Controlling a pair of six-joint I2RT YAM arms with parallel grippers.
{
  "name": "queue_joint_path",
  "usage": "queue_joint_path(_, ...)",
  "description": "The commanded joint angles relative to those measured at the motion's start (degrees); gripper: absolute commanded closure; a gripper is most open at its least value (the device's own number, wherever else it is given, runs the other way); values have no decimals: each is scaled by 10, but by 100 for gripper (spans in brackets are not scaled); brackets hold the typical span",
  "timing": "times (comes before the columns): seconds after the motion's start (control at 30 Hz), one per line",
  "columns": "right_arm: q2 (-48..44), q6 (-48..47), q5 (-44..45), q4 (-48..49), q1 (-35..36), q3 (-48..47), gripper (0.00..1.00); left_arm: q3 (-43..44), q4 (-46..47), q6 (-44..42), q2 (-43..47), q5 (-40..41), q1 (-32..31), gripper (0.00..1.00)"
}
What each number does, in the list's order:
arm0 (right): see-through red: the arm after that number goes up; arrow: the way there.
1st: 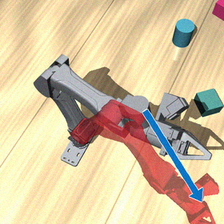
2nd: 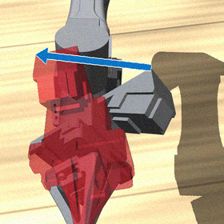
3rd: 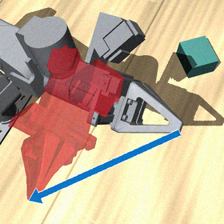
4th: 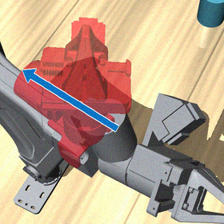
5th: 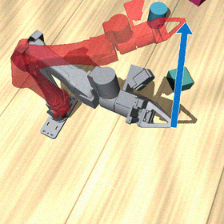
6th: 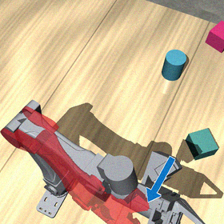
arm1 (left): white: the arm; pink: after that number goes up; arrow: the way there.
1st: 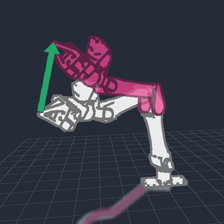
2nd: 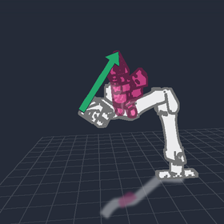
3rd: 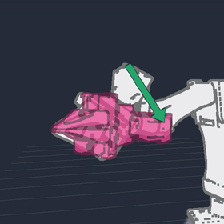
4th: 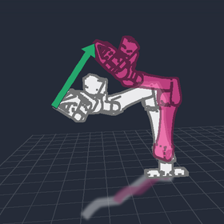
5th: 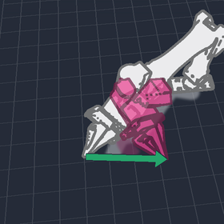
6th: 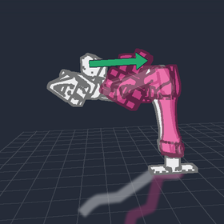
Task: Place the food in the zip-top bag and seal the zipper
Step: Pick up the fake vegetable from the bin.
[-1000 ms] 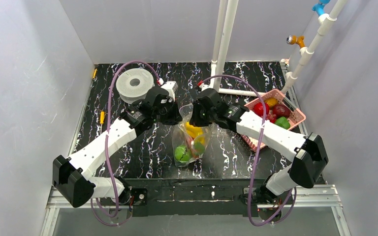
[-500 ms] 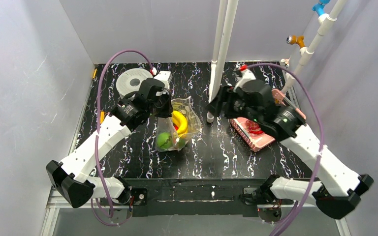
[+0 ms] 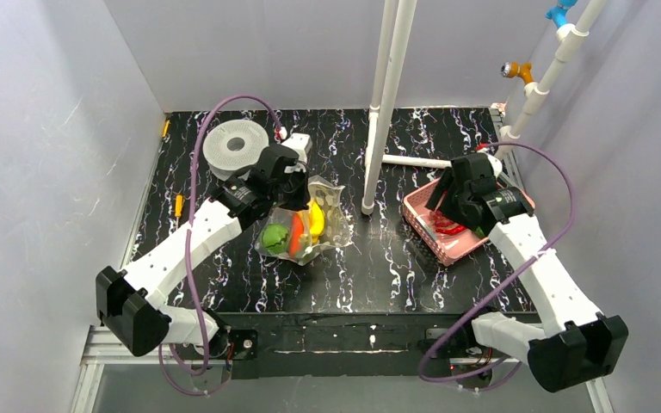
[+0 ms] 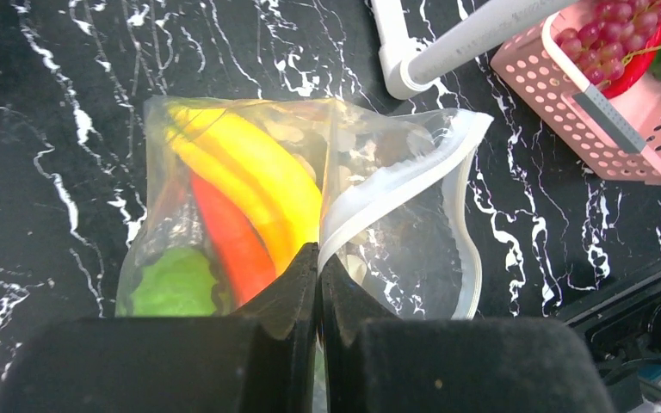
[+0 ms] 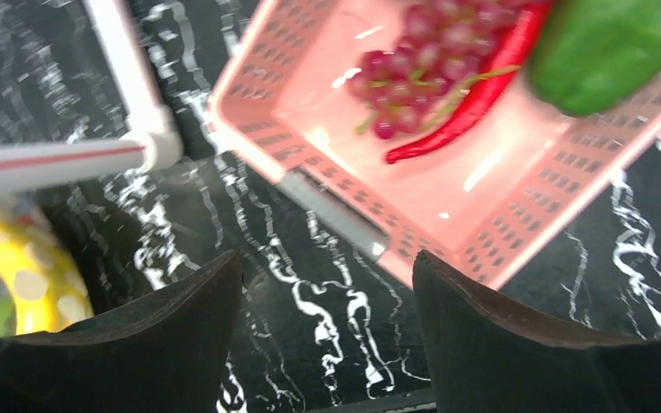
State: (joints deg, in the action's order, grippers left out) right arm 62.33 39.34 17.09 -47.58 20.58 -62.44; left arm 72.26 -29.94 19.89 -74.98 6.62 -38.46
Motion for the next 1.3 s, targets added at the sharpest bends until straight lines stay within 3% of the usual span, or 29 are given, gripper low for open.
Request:
queue_joint_path(0.0,20,16,27,-1,-81,11,22,-21,57,-19,-15,-43,0,100)
queue_joint_path(0.3,139,-3,42,36,-196,-14,20,-85,113,-28,16,-108,-1,100)
queue_joint_path(0.63,265,-19,130,27,-245,-76,15,-94,117,-27,17,-90,-1,100)
queue_joint_path(1.27,369,-58,75,68,-288,-71,13,-89,115,-20,4,-102,-1,100)
